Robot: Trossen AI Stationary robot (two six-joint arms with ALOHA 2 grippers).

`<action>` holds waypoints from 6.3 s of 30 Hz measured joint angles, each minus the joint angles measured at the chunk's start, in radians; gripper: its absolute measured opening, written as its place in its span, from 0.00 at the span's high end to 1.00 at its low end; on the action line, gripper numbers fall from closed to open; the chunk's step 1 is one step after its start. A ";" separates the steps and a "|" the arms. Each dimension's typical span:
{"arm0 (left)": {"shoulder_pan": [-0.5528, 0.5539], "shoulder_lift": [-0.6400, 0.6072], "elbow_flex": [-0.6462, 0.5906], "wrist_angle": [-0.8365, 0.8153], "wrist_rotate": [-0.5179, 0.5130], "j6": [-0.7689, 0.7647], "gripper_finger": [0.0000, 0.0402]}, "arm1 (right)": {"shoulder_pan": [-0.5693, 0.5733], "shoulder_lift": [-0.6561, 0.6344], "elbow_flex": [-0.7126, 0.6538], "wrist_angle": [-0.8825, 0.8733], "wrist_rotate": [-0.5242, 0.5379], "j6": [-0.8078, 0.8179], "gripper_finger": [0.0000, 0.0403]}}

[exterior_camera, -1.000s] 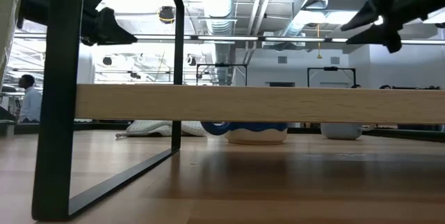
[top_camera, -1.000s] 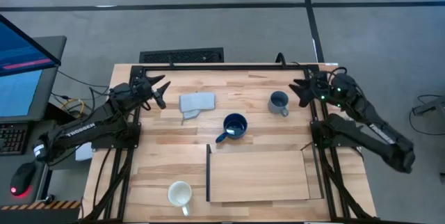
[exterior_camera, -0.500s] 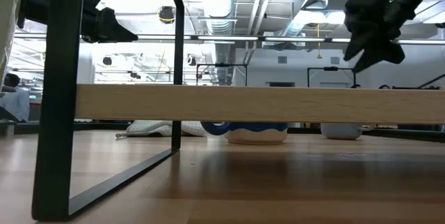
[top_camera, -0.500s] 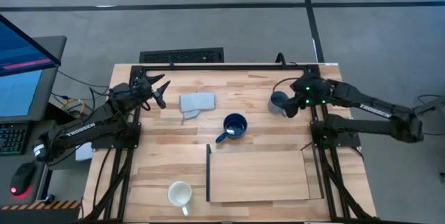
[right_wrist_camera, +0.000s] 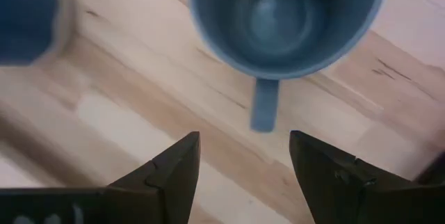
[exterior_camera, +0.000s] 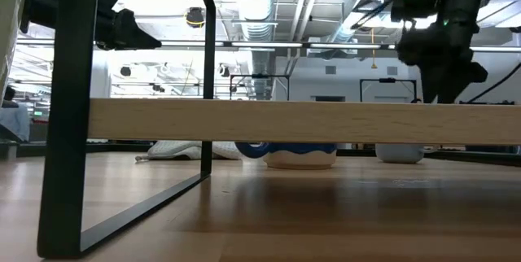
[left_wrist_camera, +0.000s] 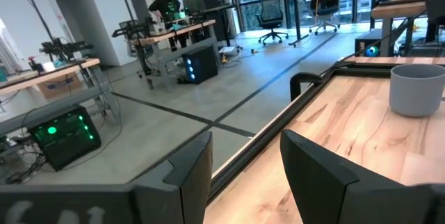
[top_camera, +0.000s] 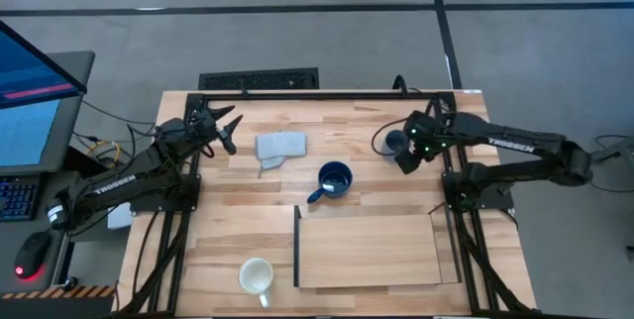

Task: Stack small to large cups/mugs on shelf
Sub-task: Put the blue mug on the shelf

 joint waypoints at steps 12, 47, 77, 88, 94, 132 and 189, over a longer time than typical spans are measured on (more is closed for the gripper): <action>0.000 0.000 0.000 0.000 0.000 0.000 0.59 | 0.000 0.157 -0.001 0.019 0.073 -0.002 0.39; 0.000 0.000 0.000 -0.010 -0.005 0.011 0.59 | 0.001 0.231 0.003 0.090 0.075 -0.011 0.85; 0.000 0.000 0.000 -0.010 -0.005 0.009 0.59 | 0.655 0.231 0.434 -0.292 0.077 0.824 0.86; 0.000 0.000 0.000 -0.059 -0.004 0.002 0.59 | 1.019 0.293 0.434 -0.239 0.057 1.364 0.86; 0.000 0.000 0.000 -0.061 0.000 -0.014 0.59 | 1.082 0.391 0.439 -0.143 0.007 1.426 0.86; 0.000 0.000 0.000 -0.062 0.011 -0.042 0.59 | 1.215 0.738 0.677 -0.217 -0.036 1.711 0.75; 0.000 0.000 0.000 -0.107 0.011 -0.035 0.59 | 0.550 0.503 0.676 -0.080 0.289 0.510 0.54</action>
